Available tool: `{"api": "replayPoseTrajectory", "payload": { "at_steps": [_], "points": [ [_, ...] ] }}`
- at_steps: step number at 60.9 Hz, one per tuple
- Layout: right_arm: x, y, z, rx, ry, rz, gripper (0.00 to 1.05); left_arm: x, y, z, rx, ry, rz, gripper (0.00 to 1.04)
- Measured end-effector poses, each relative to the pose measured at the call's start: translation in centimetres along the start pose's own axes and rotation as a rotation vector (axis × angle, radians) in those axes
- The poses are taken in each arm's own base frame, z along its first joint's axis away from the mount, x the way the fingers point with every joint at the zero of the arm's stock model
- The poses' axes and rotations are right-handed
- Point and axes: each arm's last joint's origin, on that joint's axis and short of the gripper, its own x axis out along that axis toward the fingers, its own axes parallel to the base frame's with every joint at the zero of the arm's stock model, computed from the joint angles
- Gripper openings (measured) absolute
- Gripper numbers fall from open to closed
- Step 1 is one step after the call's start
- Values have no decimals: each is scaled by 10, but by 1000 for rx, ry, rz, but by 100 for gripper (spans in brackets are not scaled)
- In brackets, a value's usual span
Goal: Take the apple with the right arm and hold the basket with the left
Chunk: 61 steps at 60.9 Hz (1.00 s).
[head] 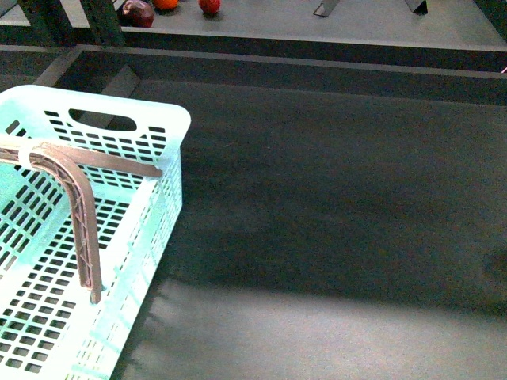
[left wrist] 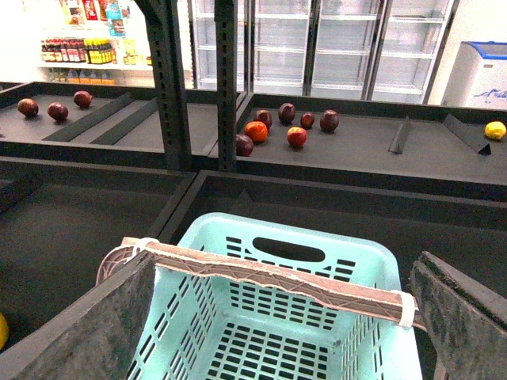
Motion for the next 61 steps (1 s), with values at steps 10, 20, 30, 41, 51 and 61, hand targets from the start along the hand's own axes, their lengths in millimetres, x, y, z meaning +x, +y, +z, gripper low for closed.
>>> {"api": "replayPoseTrajectory", "payload": {
  "at_steps": [10,20,30,41,51,61],
  "points": [
    [0,0,0,0,0,0,96,0,0,0,0,0,0,98],
    [0,0,0,0,0,0,96,0,0,0,0,0,0,98],
    [0,0,0,0,0,0,96,0,0,0,0,0,0,98],
    [0,0,0,0,0,2,96,1,-2,-1,-394,381,-140,98],
    [0,0,0,0,-1,1,96,8,2,12,-813,444,-108,98],
    [0,0,0,0,-1,2,96,33,12,9,-1014,483,-56,98]
  ]
}}
